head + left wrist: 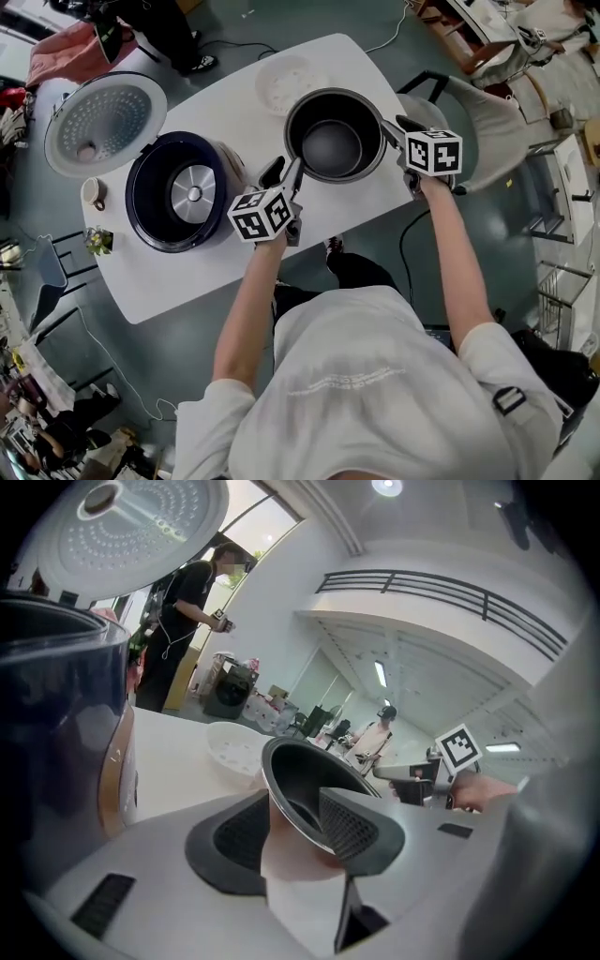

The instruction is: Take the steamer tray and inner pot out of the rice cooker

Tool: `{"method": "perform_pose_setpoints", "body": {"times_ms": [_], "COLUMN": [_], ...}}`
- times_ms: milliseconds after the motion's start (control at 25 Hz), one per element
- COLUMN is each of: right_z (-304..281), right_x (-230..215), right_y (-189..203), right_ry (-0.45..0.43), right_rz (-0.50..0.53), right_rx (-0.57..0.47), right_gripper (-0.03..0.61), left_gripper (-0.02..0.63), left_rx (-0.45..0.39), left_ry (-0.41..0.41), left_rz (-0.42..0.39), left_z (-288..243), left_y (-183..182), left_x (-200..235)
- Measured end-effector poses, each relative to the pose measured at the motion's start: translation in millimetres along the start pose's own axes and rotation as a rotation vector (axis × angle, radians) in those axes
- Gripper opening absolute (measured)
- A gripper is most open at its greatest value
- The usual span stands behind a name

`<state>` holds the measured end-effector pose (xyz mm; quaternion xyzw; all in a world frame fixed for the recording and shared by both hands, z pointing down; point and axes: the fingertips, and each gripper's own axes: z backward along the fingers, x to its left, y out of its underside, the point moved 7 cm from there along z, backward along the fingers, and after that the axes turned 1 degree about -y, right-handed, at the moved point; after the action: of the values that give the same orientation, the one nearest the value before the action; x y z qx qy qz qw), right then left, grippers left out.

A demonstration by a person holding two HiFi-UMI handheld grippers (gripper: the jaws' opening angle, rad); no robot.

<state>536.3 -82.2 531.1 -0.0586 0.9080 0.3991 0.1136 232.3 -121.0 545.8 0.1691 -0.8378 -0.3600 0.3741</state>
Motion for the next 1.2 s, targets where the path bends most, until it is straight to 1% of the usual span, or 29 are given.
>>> {"method": "perform_pose_setpoints", "body": {"times_ms": [120,240,320,440,520,600,680,760,800,840,920,1000,1200], "right_z": [17,36,46,58,64,71,79,85,86,87,85,83,80], "right_x": [17,40,62,101,128,154,178,201,211,221,240,257,295], "right_y": [-8,-20,-31,-46,-57,-67,-77,-86,-89,-92,-98,-103,-112], "right_ry": [0.024,0.041,0.034,-0.007,-0.051,-0.090,-0.120,-0.153,-0.172,-0.191,-0.229,-0.261,-0.316], "right_rz": [0.040,0.080,0.133,0.243,0.280,0.305,0.342,0.385,0.406,0.424,0.450,0.465,0.523], "right_rx": [-0.036,-0.098,-0.137,-0.178,-0.216,-0.258,-0.295,-0.320,-0.326,-0.330,-0.337,-0.346,-0.378], "right_gripper": [0.187,0.185,0.183,0.181,0.176,0.167,0.143,0.100,0.069,0.060,0.052,0.048,0.036], "left_gripper": [0.163,0.160,0.143,0.115,0.077,0.071,0.057,0.043,0.037,0.030,0.015,0.015,0.015], "left_rx": [-0.007,-0.038,-0.071,-0.116,-0.133,-0.148,-0.173,-0.202,-0.212,-0.217,-0.216,-0.226,-0.289], "left_ry": [-0.023,-0.005,0.017,0.045,0.047,0.050,0.063,0.066,0.057,0.039,-0.022,-0.079,-0.167], "left_rz": [-0.088,-0.167,-0.213,-0.280,-0.345,-0.392,-0.406,-0.415,-0.424,-0.436,-0.461,-0.486,-0.535], "left_z": [15,34,49,74,91,108,126,145,154,163,180,200,251], "left_y": [-3,-17,-33,-56,-72,-86,-100,-114,-120,-126,-136,-144,-160], "left_x": [-6,-13,-16,-19,-19,-17,-14,-8,-4,1,13,25,46]}}
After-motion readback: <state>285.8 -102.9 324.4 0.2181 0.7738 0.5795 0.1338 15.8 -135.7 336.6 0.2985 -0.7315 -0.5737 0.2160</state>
